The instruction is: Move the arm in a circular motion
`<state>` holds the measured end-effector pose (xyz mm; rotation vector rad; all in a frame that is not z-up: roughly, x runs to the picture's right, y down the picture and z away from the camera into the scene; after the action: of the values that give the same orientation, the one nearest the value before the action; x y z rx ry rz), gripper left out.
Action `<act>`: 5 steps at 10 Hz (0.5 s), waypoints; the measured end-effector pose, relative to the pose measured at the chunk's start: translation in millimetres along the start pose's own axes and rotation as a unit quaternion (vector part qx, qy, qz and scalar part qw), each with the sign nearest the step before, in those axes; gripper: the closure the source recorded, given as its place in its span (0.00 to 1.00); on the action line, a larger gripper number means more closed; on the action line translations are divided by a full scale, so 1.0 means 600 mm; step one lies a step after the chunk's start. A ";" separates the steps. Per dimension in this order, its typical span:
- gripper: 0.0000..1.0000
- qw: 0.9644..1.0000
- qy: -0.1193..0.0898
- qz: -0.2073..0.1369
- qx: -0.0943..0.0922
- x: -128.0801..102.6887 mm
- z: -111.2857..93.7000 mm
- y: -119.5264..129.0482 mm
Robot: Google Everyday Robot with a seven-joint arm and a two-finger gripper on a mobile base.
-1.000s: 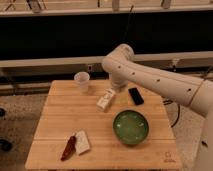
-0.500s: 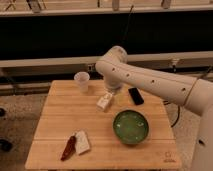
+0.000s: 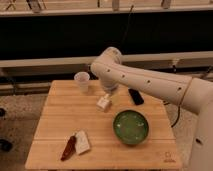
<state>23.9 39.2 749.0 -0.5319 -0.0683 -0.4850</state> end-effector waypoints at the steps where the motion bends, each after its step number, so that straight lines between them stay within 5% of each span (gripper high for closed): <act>1: 0.20 1.000 -0.003 -0.009 -0.003 -0.016 -0.002 0.006; 5: 0.20 0.999 -0.014 -0.039 -0.001 -0.067 -0.012 0.030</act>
<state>-3.5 66.3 726.9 -0.5402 -0.1165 -0.5541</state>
